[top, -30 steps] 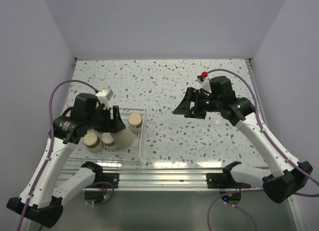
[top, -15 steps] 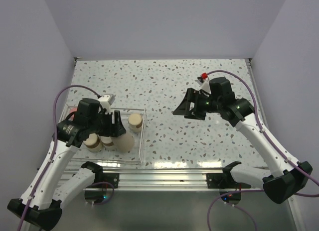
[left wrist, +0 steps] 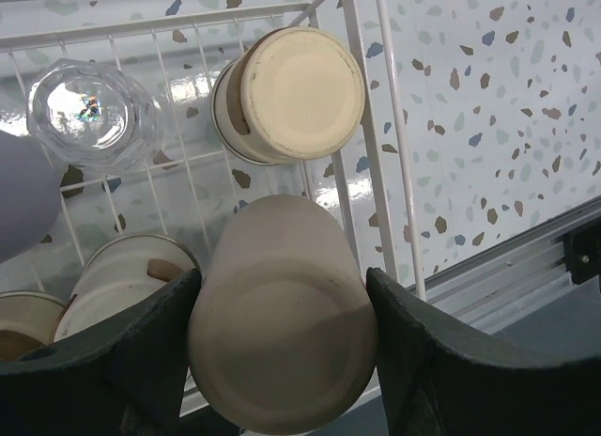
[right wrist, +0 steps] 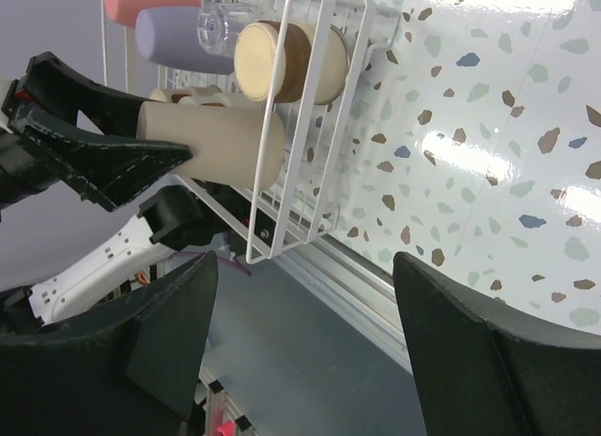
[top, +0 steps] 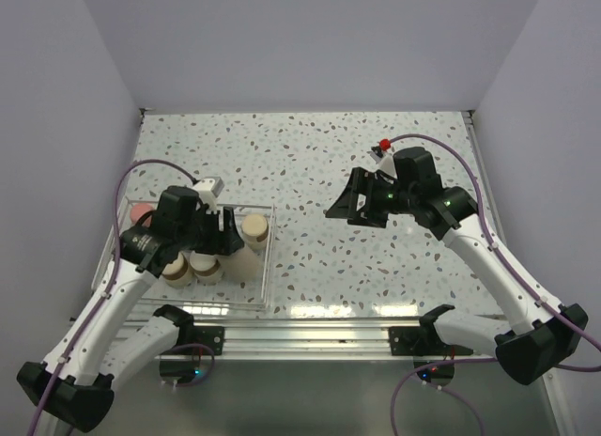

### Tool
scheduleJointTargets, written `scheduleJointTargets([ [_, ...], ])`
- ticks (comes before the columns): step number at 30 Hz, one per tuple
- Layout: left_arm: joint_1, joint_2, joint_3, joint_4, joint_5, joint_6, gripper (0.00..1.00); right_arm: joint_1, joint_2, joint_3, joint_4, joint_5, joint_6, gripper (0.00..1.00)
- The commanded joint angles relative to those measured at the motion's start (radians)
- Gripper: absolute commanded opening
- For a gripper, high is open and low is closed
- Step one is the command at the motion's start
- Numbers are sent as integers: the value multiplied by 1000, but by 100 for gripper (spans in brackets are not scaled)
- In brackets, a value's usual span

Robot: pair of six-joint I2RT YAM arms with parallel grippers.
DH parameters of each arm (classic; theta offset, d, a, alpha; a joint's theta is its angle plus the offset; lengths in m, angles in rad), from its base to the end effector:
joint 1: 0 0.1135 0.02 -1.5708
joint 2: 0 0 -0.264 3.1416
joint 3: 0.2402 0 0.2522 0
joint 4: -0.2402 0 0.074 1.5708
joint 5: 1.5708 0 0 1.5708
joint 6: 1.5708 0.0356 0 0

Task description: Load the cups into the dish rack

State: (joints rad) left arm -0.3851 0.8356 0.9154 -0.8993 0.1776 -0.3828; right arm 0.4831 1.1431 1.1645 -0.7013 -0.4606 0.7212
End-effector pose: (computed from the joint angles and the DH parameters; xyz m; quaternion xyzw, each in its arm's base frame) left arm 0.1429 -0.0647 0.3090 0.0336 0.9266 -0.2134 0.3079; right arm 0.2021 0.1239 0.3524 0.0067 0.8841 0.4074 0.2290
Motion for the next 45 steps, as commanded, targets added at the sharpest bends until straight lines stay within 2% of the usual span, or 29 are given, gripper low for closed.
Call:
scheduleJointTargets([
  [1, -17, 25, -18, 98, -44, 19, 0, -5, -16, 14, 22, 20, -16, 80],
  [10, -46, 5, -62, 163, -49, 39, 0, -3, -10, 24, 6, 27, -34, 85],
  [17, -110, -13, -70, 200, -95, 29, 0, -5, 4, 27, 3, 20, -43, 88],
  [27, -366, 40, -58, 159, -369, -94, 0, -5, 18, 40, 2, 20, -54, 88],
  [33, -442, 37, -39, 77, -544, -198, 0, -5, 15, 35, -3, 20, -62, 89],
  [42, -486, 63, -50, 45, -599, -260, 0, -3, 15, 29, -12, 17, -77, 91],
  [45, -497, 60, -52, 57, -587, -257, 10, -3, 17, 31, -17, 19, -82, 91],
])
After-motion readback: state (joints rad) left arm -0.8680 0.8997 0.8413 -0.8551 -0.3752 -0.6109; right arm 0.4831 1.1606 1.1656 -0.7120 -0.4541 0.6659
